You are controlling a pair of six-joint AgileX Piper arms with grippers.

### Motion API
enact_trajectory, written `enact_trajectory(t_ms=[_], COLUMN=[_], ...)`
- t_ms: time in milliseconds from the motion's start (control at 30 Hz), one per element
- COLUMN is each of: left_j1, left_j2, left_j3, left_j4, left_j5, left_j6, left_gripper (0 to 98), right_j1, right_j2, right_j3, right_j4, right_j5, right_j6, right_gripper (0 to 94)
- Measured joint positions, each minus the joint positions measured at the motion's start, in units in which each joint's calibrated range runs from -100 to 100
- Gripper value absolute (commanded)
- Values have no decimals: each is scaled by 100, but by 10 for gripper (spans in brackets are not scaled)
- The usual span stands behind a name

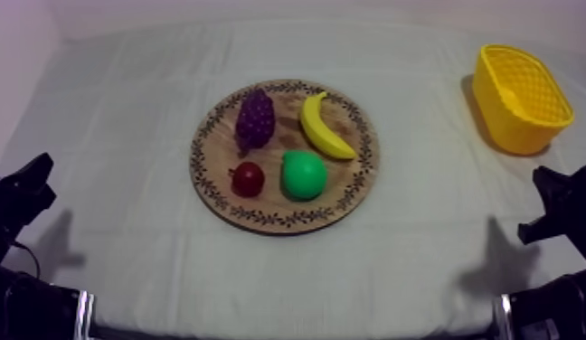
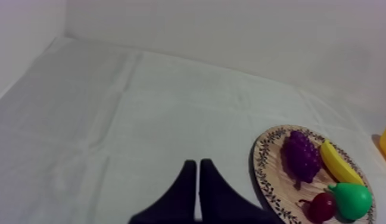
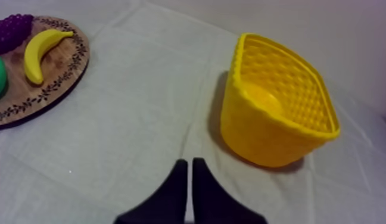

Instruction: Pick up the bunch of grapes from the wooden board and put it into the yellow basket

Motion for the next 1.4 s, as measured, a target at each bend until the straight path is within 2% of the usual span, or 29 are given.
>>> enact_trajectory(t_ms=[400, 700, 967, 1200, 1400], left_j1=[0, 0, 0, 0, 0], left_j2=[0, 0, 0, 0, 0], left_j3=[0, 0, 0, 0, 0], left_j4=[0, 0, 0, 0, 0], left_j5=[0, 0, 0, 0, 0], left_j6=[0, 0, 0, 0, 0], left_gripper=[1, 1, 1, 1, 1], right_j1=[-54, -379, -1042, -1594, -2092], right_j2=[0, 722, 1978, 3215, 4382], right_j3=[-96, -799, -1961, -3168, -4410], right_j4=[2, 285, 901, 919, 1074], right_j5=[-143, -596, -880, -682, -408], right_j6=[-108, -237, -837, -1091, -1339], right_gripper=[6, 6, 6, 6, 6])
